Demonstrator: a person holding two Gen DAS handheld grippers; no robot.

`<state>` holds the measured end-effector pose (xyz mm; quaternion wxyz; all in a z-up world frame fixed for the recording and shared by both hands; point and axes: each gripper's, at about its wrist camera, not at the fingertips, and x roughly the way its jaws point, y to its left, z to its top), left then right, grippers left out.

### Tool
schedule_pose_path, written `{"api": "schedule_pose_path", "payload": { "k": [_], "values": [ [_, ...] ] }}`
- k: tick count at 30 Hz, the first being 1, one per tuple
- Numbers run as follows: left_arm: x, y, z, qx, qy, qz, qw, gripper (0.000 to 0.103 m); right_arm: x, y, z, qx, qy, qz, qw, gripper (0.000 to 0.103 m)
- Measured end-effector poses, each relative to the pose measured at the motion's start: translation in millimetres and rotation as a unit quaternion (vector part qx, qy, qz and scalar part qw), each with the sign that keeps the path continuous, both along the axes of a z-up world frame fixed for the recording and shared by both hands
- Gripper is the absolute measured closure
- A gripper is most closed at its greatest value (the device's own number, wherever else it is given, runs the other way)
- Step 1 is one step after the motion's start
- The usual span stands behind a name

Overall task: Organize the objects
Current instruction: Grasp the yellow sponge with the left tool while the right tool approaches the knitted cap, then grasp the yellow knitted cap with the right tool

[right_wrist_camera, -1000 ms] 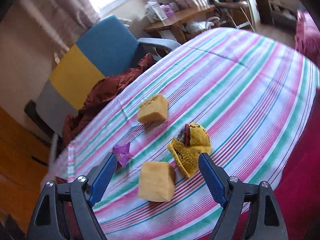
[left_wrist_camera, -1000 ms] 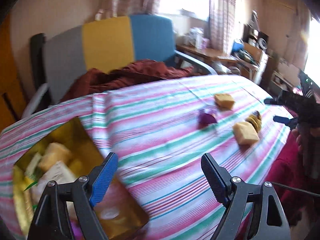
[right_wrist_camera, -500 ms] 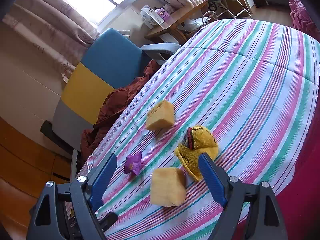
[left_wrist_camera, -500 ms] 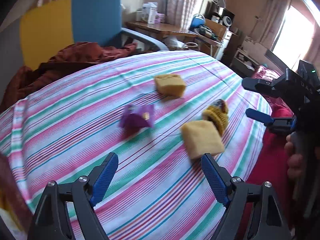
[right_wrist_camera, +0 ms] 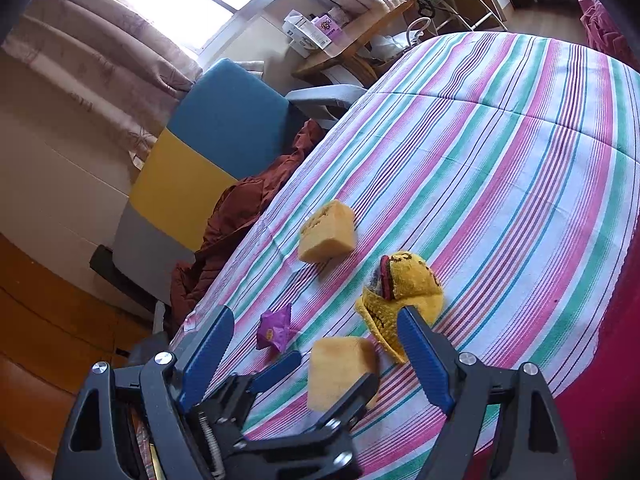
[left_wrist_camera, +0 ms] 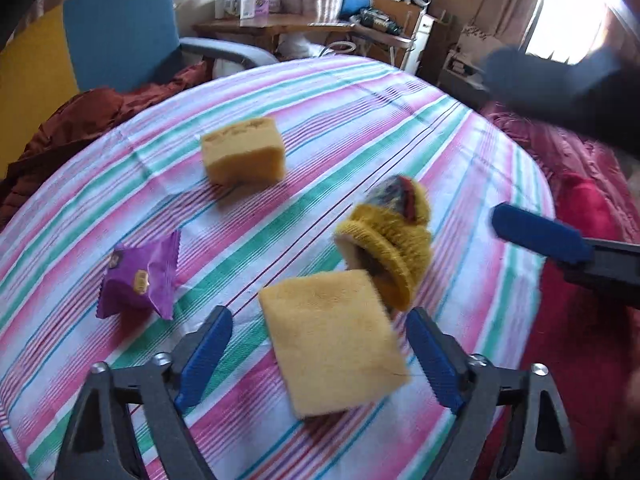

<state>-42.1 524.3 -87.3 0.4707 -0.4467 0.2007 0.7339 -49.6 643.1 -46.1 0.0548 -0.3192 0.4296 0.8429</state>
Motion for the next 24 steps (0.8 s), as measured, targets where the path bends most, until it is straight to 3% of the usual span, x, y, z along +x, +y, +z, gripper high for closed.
{"api": "schedule_pose_path", "payload": {
  "k": [2,6,14,24],
  "values": [
    [-5.7,-6.5,-6.9,0.019,-0.047,0.003,0.9987,0.043,0.4,0.6,-0.2,-0.002,0.002,0.000,1.000,0.018],
    [0.5,-37.3,3.4,0.034,-0.021,0.025,0.9989,0.047,-1.6,0.3,-1.3,-0.001,-0.006,0.001,1.000,0.018],
    [2.6,-139.5,-3.2,0.067,-0.020,0.096,0.9929,0.043,-6.3,-2.0,-3.8,0.008,-0.033,0.003,0.999,0.018],
    [17.6,-139.4,-13.2,0.071,0.033,0.080,0.9938,0.044,-9.6,-4.7,-6.3,0.019,-0.060,0.001,0.998,0.018]
  ]
}}
